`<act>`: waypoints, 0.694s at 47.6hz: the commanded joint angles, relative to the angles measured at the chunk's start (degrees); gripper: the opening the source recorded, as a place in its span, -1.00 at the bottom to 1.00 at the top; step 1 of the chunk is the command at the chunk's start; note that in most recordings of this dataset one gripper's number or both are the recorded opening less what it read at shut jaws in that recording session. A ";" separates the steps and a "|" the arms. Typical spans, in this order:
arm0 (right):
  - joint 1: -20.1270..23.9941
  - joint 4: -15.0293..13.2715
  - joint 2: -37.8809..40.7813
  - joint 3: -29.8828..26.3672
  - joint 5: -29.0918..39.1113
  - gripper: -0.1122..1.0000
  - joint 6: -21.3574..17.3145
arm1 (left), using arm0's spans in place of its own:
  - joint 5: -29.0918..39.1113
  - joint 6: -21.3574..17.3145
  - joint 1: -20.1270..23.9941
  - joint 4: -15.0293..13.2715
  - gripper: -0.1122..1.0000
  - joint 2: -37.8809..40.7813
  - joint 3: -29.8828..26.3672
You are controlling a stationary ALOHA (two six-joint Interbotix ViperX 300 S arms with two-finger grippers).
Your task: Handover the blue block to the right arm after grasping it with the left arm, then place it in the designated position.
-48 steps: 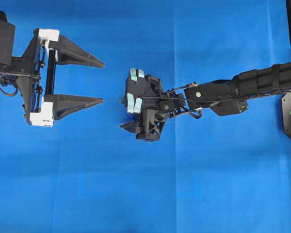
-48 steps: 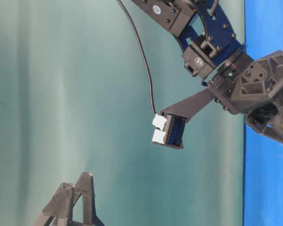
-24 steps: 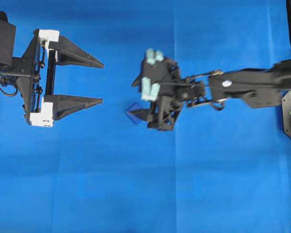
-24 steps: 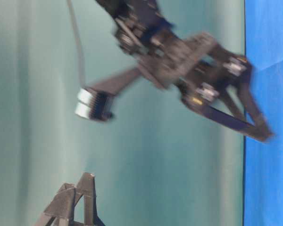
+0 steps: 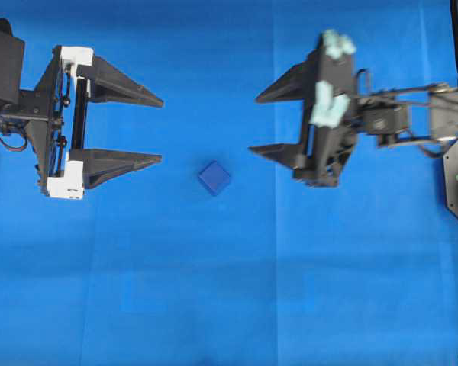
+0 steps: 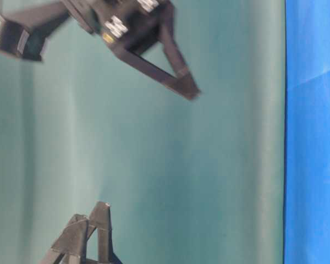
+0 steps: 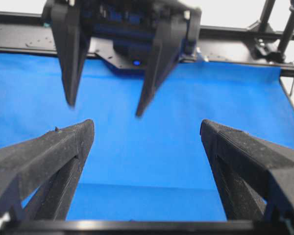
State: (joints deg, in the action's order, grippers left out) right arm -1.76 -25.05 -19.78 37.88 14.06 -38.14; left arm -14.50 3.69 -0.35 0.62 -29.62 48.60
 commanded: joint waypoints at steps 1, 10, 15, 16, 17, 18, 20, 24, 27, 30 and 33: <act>0.09 -0.18 -3.52 0.09 0.97 0.71 -0.09 | -0.26 -0.18 -0.09 0.09 0.87 -0.62 -1.14; 0.09 -0.18 -7.56 2.02 1.67 0.71 -0.09 | -0.35 -0.26 -0.09 0.09 0.87 -0.62 -1.23; 0.09 -0.35 -8.53 2.55 1.49 0.71 -0.09 | -0.26 -0.26 -0.09 0.09 0.87 -0.62 -1.32; 0.09 -0.44 -8.61 2.64 1.49 0.71 0.00 | -0.26 -0.26 -0.09 0.09 0.87 -0.62 -1.32; 0.09 -0.35 -8.61 2.55 1.49 0.71 -0.09 | -0.26 -0.26 -0.09 0.09 0.87 -0.62 -1.23; 0.09 -0.44 -8.61 2.64 1.49 0.71 0.00 | -0.35 -0.26 -0.09 0.09 0.87 -0.62 -1.32; 0.09 -0.44 -8.44 2.55 1.49 0.71 0.00 | -0.35 -0.26 -0.09 0.09 0.87 -0.53 -1.32; 0.09 -0.62 -8.26 2.55 1.49 0.71 0.00 | -0.35 -0.18 -0.18 0.09 0.87 -0.44 -1.41; 0.09 -0.70 -8.35 2.55 1.49 0.71 -0.09 | -0.35 -0.18 -0.09 0.09 0.87 -0.44 -1.49; 0.09 -0.88 -8.44 2.55 1.23 0.70 -0.09 | -0.35 0.00 -0.09 0.09 0.87 -0.35 -1.49; 0.09 -1.05 -8.61 2.64 0.88 0.70 0.00 | -0.35 0.00 -0.09 0.09 0.87 -0.44 -1.49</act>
State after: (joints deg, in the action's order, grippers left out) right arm -1.76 -25.75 -27.69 41.22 15.73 -38.14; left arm -14.50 3.60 -0.35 0.53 -29.62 48.60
